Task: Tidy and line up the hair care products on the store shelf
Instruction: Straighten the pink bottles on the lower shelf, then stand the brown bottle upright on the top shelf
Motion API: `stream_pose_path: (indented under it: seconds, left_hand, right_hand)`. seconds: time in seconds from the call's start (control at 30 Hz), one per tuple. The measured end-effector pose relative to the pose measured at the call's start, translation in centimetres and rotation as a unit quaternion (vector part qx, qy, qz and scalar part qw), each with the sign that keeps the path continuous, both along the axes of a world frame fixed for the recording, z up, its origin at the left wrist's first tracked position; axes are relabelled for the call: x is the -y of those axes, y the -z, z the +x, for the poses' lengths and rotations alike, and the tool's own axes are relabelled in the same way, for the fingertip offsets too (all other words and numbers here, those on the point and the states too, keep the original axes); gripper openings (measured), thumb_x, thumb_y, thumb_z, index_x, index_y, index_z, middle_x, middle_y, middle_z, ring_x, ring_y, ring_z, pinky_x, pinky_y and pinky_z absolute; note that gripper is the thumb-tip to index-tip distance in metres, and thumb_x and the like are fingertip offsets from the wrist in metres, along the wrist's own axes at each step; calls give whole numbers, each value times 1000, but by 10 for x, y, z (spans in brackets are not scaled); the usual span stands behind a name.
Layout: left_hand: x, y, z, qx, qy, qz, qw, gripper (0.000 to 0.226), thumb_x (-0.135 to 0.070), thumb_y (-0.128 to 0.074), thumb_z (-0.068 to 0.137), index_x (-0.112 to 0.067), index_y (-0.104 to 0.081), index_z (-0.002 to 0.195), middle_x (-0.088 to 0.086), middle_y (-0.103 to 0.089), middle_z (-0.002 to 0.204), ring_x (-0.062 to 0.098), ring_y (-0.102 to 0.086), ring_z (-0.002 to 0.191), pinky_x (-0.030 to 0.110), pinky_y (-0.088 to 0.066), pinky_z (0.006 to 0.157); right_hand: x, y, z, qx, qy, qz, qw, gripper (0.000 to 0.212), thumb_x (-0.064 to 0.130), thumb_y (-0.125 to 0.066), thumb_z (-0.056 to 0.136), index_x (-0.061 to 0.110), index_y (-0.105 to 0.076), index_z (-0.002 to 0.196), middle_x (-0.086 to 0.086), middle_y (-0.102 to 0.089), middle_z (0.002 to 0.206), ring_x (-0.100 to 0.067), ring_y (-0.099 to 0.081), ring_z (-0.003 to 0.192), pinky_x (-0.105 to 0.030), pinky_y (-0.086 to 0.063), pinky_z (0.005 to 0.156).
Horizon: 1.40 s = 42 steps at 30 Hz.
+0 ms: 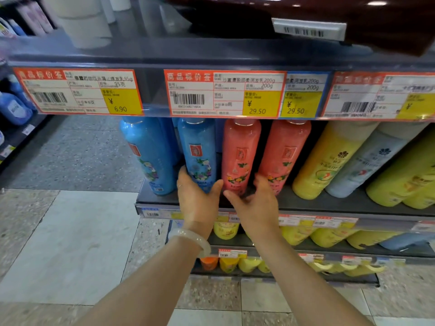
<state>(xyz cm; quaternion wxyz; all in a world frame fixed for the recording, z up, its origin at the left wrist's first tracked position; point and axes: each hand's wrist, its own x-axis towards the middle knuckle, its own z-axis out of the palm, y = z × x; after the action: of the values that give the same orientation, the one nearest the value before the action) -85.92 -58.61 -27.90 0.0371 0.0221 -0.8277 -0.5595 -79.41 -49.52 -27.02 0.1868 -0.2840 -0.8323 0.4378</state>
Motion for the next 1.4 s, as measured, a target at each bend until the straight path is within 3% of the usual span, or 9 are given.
stream_pose_path:
  seconds: [0.1,0.27,0.43,0.67,0.83,1.07,1.2,1.27,1.4]
  left_hand:
    - [0,-2,-4,-2,-13,-16,1000,63,-18,-78,71,-11,-44,124,8,-55,120,24,-55,112,28,-43,88]
    - [9,7,-5,-25,-26,-29,999,60,-19,-77,72,-11,-45,122,9,-55,118,27,-54,113,45,-47,96]
    - [10,7,-6,-15,-22,-31,999,62,-22,-78,71,-14,-44,122,7,-56,119,26,-54,114,47,-47,96]
    - [21,6,8,-25,12,-1,1000,65,-18,-77,73,-9,-44,129,5,-49,125,20,-51,118,38,-44,102]
    - [25,2,36,-100,24,-32,994,28,-12,-70,81,-6,-58,105,-1,-46,103,15,-52,97,24,-42,87]
    - [27,7,60,-39,79,-36,995,18,-6,-59,86,-5,-60,104,3,-52,101,18,-54,93,25,-43,81]
    - [34,11,74,-15,68,-22,997,14,-14,-59,88,-9,-59,101,1,-55,100,12,-51,90,14,-38,71]
    - [36,9,79,-17,56,-12,998,12,-16,-60,88,-11,-59,98,-1,-55,97,10,-52,89,14,-39,73]
    - [44,-15,81,-63,25,0,998,16,-14,-62,87,-22,-53,96,-16,-49,89,-8,-49,87,0,-35,76]
  right_hand:
    - [3,2,-14,15,18,-1,1000,59,41,-76,69,14,-49,114,-6,-64,109,-28,-61,100,-41,-52,79]
    - [1,4,-17,19,35,30,999,43,35,-68,79,11,-49,108,-10,-65,103,-31,-62,96,-37,-51,74]
    - [5,5,-20,21,57,48,997,42,36,-66,81,10,-48,109,-10,-64,104,-32,-61,97,-35,-47,71]
    - [7,3,-7,-36,58,-17,998,38,28,-70,78,14,-53,109,-1,-60,97,-20,-61,82,-32,-50,72]
    - [26,0,14,-77,-40,-7,996,14,23,-63,85,14,-60,95,-1,-60,89,-3,-54,74,-9,-42,64]
    - [33,5,21,-13,-111,-10,994,13,24,-57,89,12,-60,94,-4,-65,93,-17,-59,86,-29,-46,75]
    - [34,12,41,-3,-114,-11,993,14,26,-57,89,13,-60,92,-3,-65,90,-15,-59,83,-29,-48,73]
    - [33,9,48,0,-113,-10,994,13,27,-57,89,15,-60,92,-2,-65,90,-14,-59,81,-28,-49,72]
    - [36,-16,50,-27,-116,-19,993,9,25,-58,88,18,-60,94,0,-64,93,-8,-59,82,-23,-49,74]
